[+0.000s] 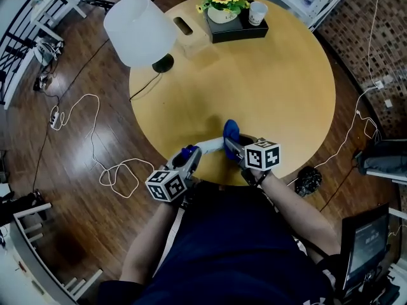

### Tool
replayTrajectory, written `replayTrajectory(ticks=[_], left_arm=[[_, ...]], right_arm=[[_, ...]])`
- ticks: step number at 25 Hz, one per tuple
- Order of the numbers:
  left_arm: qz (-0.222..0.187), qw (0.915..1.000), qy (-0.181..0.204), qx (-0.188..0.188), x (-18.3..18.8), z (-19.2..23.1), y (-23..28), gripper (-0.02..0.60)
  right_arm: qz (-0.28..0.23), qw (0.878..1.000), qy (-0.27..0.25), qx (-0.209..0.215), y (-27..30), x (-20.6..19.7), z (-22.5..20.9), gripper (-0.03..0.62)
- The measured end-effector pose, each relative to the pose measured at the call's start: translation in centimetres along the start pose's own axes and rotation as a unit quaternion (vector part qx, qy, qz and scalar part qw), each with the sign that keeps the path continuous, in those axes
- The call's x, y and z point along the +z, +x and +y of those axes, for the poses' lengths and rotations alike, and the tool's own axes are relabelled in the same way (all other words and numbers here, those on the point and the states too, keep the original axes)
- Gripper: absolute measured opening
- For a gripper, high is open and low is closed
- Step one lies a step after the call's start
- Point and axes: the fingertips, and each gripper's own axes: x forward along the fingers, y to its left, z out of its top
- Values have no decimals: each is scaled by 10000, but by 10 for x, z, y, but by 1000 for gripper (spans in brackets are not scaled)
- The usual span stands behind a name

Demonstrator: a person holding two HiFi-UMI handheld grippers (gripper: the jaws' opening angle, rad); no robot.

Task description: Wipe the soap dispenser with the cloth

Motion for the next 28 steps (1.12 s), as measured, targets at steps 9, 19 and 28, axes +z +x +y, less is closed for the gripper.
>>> replayTrajectory(ticks=[9, 19, 28], left_arm=[[96, 9997, 235, -48, -3, -9, 0, 141], [154, 9985, 522, -110, -6, -17, -4, 140], [522, 9882, 1418, -246, -13, -37, 3, 140]], right_arm=[[351, 9885, -644, 1321, 13, 19, 105, 103], [739, 9967, 157, 297, -2, -12, 1, 103], [810, 9868, -489, 1317, -1, 22, 87, 104]])
